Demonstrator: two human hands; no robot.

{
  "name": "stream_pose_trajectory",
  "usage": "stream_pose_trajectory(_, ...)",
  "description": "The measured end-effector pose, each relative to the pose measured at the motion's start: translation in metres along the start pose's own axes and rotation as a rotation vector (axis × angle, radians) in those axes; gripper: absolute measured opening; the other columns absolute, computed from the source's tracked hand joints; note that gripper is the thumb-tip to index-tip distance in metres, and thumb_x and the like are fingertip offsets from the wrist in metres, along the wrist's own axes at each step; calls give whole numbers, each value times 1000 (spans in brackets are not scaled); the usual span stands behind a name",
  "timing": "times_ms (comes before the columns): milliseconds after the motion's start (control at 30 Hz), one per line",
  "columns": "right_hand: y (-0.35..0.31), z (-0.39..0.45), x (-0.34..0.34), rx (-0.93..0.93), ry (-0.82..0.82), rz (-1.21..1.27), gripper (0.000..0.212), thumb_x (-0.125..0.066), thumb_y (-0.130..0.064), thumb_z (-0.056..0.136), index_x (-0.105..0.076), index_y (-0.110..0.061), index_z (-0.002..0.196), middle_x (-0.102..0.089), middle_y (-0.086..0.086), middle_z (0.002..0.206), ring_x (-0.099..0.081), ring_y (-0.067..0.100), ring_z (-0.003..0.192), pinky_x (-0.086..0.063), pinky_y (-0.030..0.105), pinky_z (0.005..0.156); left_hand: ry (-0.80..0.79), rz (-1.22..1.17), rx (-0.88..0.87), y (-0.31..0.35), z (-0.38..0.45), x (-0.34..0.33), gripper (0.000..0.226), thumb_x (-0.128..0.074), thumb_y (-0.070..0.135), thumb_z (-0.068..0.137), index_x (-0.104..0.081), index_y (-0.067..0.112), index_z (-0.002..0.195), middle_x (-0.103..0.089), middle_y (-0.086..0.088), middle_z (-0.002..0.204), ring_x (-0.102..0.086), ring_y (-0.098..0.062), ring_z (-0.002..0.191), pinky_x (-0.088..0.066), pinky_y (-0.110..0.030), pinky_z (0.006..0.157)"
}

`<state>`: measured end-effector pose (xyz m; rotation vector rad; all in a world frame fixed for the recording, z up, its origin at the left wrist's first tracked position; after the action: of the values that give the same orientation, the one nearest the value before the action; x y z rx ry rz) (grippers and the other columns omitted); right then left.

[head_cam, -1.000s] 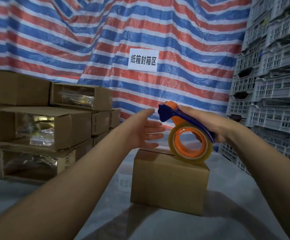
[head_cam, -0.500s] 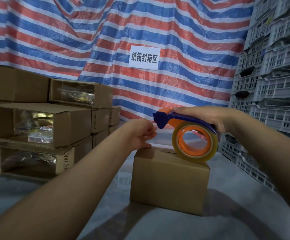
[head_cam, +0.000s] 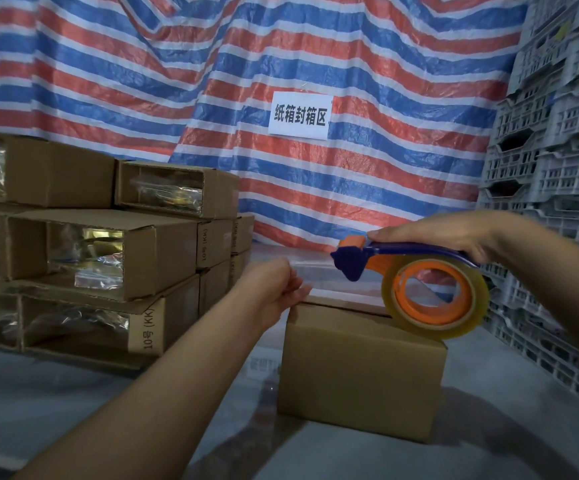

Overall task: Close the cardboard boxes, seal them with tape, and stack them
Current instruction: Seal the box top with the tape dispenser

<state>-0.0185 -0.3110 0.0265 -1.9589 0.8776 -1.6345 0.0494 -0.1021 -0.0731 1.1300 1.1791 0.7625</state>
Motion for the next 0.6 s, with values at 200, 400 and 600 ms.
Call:
stream_pose_trajectory(200, -20, 8, -16, 13, -12, -194, 41, -59, -61, 87, -76, -25, 92, -70, 3, 71, -64, 10, 55, -53, 19, 54, 110, 377, -112, -3, 1, 34, 22, -49, 15, 100, -57, 5, 118, -59, -5, 87, -55, -12, 65, -42, -18, 46)
stream_pose_trajectory(400, -41, 21, -28, -47, 4, -463, 50, -53, -63, 92, -66, -18, 111, -72, 0, 74, -66, 7, 61, -54, 18, 58, 175, 415, -63, -20, 2, 45, 27, -50, 18, 100, -53, 7, 125, -59, -4, 89, -56, -11, 62, -39, -13, 37)
stream_pose_trajectory(600, -42, 31, -28, -90, 6, -511, 59, -57, -67, 86, -65, -19, 119, -76, 3, 86, -69, 11, 72, -56, 21, 67, 175, 388, -39, -31, 5, 49, 25, -52, 19, 99, -56, 6, 120, -60, -2, 86, -54, -10, 59, -40, -15, 39)
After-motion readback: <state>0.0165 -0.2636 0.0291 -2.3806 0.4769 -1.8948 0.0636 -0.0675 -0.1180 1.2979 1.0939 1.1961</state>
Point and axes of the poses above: each hand's wrist, its own z-axis towards the middle knuckle, its own x-axis out of the back of the hand, y = z × x, the point moved 3 cm from there along z, towards the middle knuckle
